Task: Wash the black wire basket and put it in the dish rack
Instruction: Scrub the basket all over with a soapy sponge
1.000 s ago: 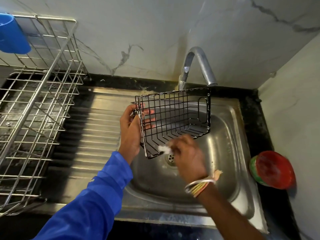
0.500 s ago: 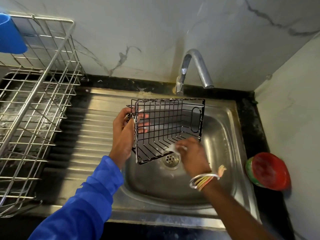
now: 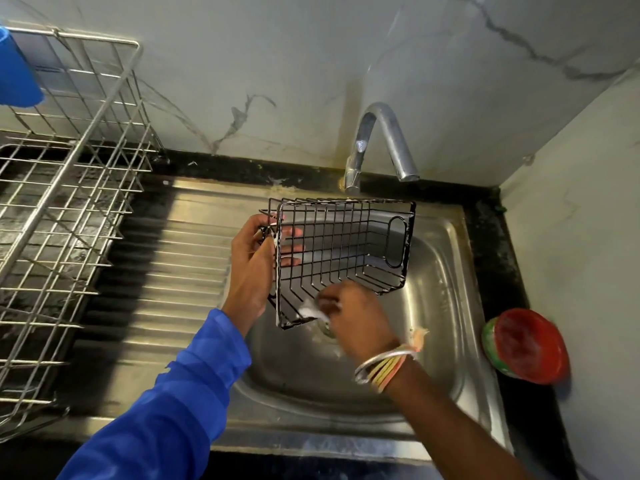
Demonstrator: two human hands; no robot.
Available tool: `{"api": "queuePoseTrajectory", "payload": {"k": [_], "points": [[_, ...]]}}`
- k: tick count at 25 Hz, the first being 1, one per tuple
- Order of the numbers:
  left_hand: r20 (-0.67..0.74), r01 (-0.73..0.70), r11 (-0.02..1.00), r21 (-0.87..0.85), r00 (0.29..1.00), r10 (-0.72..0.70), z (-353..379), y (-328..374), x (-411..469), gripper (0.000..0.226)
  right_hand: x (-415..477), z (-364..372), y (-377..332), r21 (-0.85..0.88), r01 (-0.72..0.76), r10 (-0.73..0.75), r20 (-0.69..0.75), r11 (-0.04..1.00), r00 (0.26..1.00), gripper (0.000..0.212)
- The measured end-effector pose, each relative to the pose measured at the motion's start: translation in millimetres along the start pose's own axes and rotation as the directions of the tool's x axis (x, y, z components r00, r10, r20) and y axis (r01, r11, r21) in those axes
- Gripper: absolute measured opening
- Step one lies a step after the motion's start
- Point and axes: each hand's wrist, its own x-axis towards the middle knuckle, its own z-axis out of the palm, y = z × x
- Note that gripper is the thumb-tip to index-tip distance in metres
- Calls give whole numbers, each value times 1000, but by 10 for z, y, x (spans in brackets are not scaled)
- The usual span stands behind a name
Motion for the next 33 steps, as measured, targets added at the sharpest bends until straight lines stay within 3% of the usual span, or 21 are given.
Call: {"api": "queuePoseTrajectory", "payload": {"k": [4,8,11,13,17,21,24,27,30,33], "points": [[6,8,999,-36,1000,-8,-32,16,-8,18,281,-258,473,-181,-186,157,-160,966,975,15],[15,-38,999,15,999,37,14,13,17,13,146,-103,182,-67,16,-23,-99,998,995,25],[9,-33,999,17,999,33,19,26,23,14,-88,-142,34,-46,180,-174,107,983,979,22],[26,-29,1000,3,999,29,-4,42,18,14,-63,-277,120,-61,146,-135,151,987,979,16],[49,5,1000,-17,999,-5,-24,25,15,19,192,-418,382,-77,66,-73,-90,995,993,18],[86,-26,1000,14,996,25,67,10,-33,16,198,-63,215,-297,66,-57,39,953,998,23],[111,-49,998,44,993,44,101,-6,-65,17,87,125,-113,-250,161,-142,90,955,986,23],[88,-40,999,33,995,37,11,5,-64,17,3,22,-13,-206,271,-247,134,940,960,25],[61,-32,999,9,998,32,-83,37,-51,17,59,-169,302,-209,152,-153,8,966,988,26],[55,-35,999,-8,998,35,-69,46,-54,17,42,-98,230,-390,102,-103,17,915,994,37]]}}
